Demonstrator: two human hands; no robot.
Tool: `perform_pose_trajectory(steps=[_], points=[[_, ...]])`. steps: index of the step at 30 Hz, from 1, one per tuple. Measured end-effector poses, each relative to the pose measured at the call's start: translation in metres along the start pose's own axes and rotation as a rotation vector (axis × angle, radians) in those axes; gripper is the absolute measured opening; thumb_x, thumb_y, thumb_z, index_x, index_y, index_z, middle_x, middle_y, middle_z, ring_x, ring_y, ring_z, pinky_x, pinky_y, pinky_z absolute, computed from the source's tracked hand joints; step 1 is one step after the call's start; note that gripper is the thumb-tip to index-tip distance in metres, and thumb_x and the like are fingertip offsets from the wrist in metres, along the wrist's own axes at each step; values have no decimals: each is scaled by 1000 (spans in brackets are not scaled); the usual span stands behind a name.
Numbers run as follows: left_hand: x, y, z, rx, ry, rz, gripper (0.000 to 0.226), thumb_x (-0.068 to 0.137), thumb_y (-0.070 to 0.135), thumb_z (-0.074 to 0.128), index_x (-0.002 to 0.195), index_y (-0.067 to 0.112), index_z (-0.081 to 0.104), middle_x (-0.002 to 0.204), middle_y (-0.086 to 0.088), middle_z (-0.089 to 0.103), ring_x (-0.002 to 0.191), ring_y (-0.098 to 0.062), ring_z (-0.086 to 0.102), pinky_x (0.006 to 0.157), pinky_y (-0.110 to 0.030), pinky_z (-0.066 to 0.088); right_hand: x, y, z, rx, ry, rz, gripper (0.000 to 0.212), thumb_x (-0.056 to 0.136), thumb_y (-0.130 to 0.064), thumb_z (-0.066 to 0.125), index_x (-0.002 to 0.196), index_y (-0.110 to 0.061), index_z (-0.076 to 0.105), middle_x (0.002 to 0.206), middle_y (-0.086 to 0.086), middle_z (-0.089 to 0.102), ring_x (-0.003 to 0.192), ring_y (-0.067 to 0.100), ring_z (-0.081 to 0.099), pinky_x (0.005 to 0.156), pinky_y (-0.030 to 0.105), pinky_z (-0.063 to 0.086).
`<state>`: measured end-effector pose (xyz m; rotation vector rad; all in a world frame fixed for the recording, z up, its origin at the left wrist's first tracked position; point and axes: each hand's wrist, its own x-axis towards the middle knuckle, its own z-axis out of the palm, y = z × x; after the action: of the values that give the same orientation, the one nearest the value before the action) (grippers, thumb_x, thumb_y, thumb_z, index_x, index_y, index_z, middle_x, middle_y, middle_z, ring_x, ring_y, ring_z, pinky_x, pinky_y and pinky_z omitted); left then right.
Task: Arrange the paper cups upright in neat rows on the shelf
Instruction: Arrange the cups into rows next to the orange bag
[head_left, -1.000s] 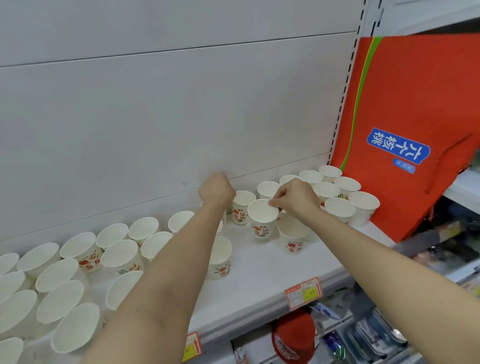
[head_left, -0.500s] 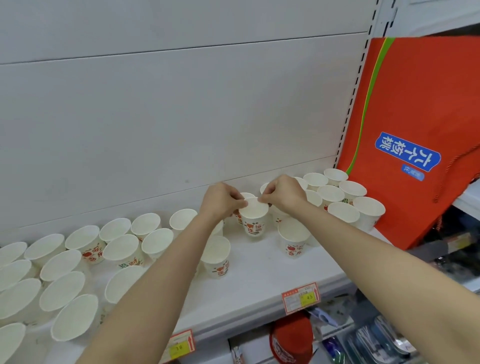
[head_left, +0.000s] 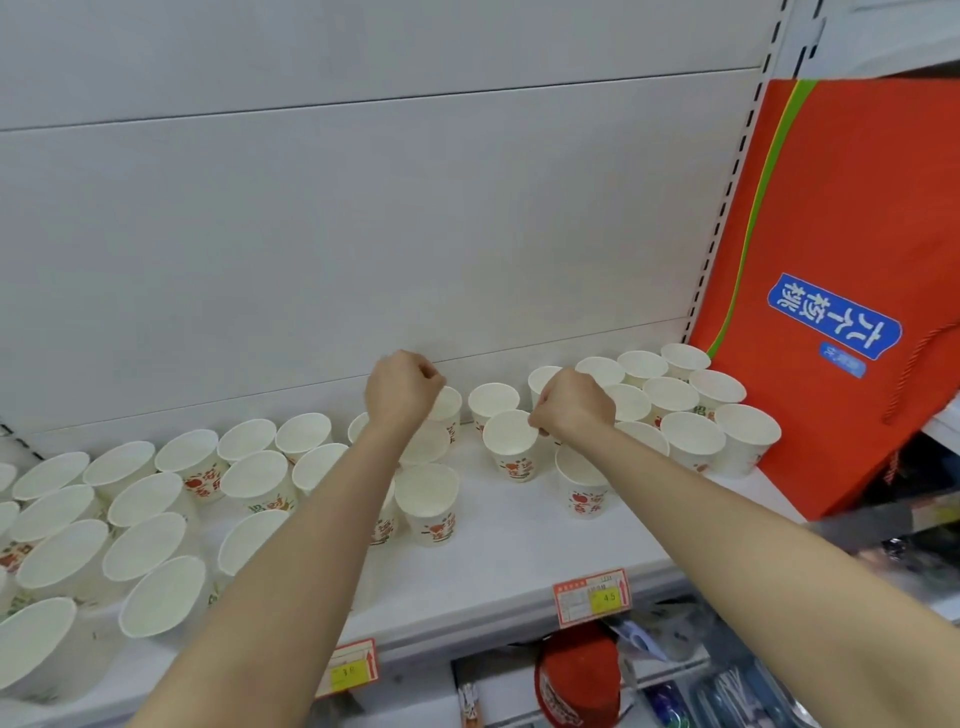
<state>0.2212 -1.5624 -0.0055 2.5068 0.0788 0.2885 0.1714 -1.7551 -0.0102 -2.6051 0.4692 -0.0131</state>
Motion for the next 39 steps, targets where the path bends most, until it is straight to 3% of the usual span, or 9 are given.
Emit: perform_pose_trajectory(steps=[4, 13, 17, 21, 24, 33, 36, 39], points=[[17, -16, -5, 138, -28, -96, 16, 80, 24, 67, 91, 14, 72, 91, -8, 71, 85, -31, 65, 66, -29, 48, 5, 1, -1, -46, 5, -1, 13, 67, -12, 70, 79, -16, 71, 78, 3, 67, 75, 23, 65, 53, 23, 39], [29, -22, 13, 209, -122, -168, 26, 75, 20, 68, 99, 10, 69, 98, -9, 68, 90, -30, 65, 65, -30, 46, 9, 10, 0, -85, 36, -62, 7, 70, -18, 68, 77, -17, 69, 74, 1, 65, 73, 22, 63, 51, 22, 37], [29, -25, 17, 164, -115, -167, 15, 74, 10, 62, 87, 8, 70, 92, -11, 70, 85, -30, 65, 62, -29, 45, 5, 14, -2, -57, 73, -127, 7, 72, -16, 63, 72, -18, 70, 71, 1, 66, 71, 23, 63, 50, 23, 38], [29, -20, -11, 56, -19, -168, 11, 71, 17, 66, 78, 11, 72, 76, -8, 70, 75, -29, 64, 59, -27, 46, -8, 18, -7, 18, 137, -246, 12, 76, -16, 61, 72, -21, 71, 73, -6, 66, 72, 21, 61, 58, 29, 48], [17, -5, -34, -13, 30, -148, 10, 69, 20, 67, 73, 13, 73, 71, -6, 71, 75, -26, 67, 58, -26, 47, -20, 22, -10, 73, 172, -315, 12, 77, -17, 62, 73, -23, 72, 66, -11, 61, 71, 18, 59, 57, 28, 45], [-75, 28, -22, 146, -135, -4, 8, 66, 20, 66, 62, 15, 71, 62, -1, 70, 67, -21, 68, 63, -29, 57, -54, 52, -21, 122, 219, -373, 10, 81, -24, 64, 78, -27, 73, 75, -11, 68, 75, 11, 61, 62, 29, 48], [-98, 28, -5, 216, -109, 20, 9, 64, 21, 64, 67, 14, 70, 64, -3, 69, 67, -23, 67, 61, -30, 56, -71, 72, -21, 250, 243, -496, 5, 82, -29, 69, 85, -28, 72, 80, -15, 67, 77, 6, 60, 67, 31, 49], [-117, 29, 10, 235, -129, 10, 12, 66, 20, 63, 72, 13, 70, 67, -4, 70, 69, -24, 67, 62, -30, 56, -90, 90, -9, 221, 301, -757, 25, 78, -34, 75, 101, -24, 70, 95, -10, 66, 88, 12, 55, 74, 29, 45]])
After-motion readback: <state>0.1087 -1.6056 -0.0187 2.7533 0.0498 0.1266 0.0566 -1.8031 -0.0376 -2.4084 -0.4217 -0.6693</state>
